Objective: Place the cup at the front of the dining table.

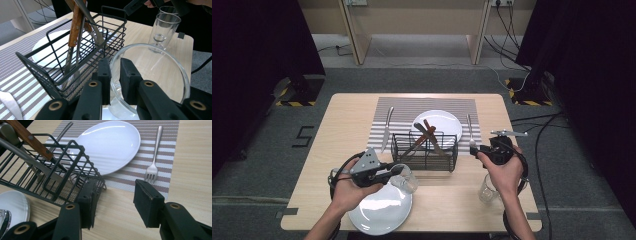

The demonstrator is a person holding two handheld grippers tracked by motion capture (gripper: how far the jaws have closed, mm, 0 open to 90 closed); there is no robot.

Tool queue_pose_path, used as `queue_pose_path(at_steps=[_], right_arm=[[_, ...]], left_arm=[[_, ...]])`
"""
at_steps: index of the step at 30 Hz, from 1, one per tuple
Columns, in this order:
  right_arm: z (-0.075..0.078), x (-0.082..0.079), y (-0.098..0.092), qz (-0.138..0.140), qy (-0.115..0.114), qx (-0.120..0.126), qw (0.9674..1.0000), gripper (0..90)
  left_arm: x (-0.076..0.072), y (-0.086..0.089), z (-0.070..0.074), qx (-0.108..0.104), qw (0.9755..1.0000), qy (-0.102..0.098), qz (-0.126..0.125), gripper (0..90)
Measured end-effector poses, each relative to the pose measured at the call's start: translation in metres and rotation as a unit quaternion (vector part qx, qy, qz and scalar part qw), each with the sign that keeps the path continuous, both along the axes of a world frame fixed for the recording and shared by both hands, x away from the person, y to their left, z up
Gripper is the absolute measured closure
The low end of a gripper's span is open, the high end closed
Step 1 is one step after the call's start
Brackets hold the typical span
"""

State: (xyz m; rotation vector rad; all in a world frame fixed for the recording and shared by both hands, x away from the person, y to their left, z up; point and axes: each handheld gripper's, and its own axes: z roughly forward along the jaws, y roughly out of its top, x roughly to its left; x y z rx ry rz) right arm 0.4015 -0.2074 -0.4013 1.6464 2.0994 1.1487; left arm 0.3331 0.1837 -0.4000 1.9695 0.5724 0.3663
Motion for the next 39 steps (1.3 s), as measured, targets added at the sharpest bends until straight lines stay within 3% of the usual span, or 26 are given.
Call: queue_pose_path(at_steps=[39], right_arm=[[0.002,-0.001,0.001,0.004,-0.003,-0.002,1.0000,52.2]], left_arm=[[-0.002,0.012,0.001,-0.007,0.9998,-0.005,0.016,79.1]])
